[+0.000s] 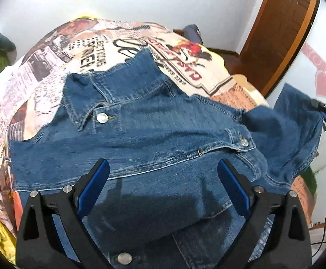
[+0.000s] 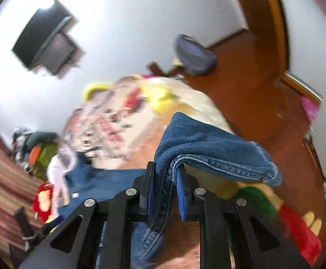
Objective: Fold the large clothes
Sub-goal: 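Grasp the jacket side edge with the right tool, then fold the held side over toward the jacket center with the right tool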
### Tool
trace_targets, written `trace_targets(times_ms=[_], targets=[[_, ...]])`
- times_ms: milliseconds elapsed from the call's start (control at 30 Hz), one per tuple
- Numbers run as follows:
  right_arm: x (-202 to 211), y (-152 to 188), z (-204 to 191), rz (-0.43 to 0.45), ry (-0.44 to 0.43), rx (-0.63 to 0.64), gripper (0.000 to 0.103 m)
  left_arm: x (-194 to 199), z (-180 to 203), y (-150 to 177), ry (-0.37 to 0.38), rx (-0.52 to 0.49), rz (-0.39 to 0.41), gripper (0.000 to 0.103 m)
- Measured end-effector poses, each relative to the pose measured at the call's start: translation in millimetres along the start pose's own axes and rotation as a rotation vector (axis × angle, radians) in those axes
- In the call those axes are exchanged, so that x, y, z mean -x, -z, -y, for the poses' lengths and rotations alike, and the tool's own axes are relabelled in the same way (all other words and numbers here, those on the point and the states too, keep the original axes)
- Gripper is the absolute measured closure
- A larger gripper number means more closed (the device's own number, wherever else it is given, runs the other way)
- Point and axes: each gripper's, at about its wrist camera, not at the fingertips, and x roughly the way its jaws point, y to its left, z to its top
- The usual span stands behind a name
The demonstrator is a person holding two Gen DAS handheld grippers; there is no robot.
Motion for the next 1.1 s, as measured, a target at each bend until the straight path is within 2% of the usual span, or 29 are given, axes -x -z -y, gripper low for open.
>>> trace_targets(times_ms=[133,267,433,533,667,800,967,1100], targets=[[5.7,2.2,-63.1,-0.003,-0.106,0.097,0.088,17.5,-7.4,3.4,0.002,0.003,0.032,0.005],[-17.8,15.9,-128.1,-0.084,-0.214,0.162,0.088,35.4,-14.2,9.9,-0.006,-0.010,0.068,0.005],[-61.6,51.5,-181.4,-0.185,-0.235,0.237,0.088,58.5,-31.6,19.0,-0.022,0.002,0.107,0.005],[-89.3,86.2,-203.8,-0.287,-0.241,0.273,0.088,70.4,-46.0,24.3,-0.027,0.027,0.125,0.005],[-122.4,121.9,-207.1,-0.406,-0.206,0.304,0.088,78.9,-63.9,31.7,-0.053,0.056,0.131,0.005],[-140.7,149.2,-196.3,-0.512,-0.129,0.343,0.088,79.9,-75.2,39.8,-0.057,0.097,0.123,0.005],[-143.2,156.3,-176.6,-0.615,-0.092,0.302,0.088,72.8,-71.8,43.1,-0.043,0.103,0.104,0.005],[-127.7,154.9,-169.9,-0.632,-0.095,0.306,0.087,67.8,-56.5,40.7,-0.036,0.059,0.091,0.005]])
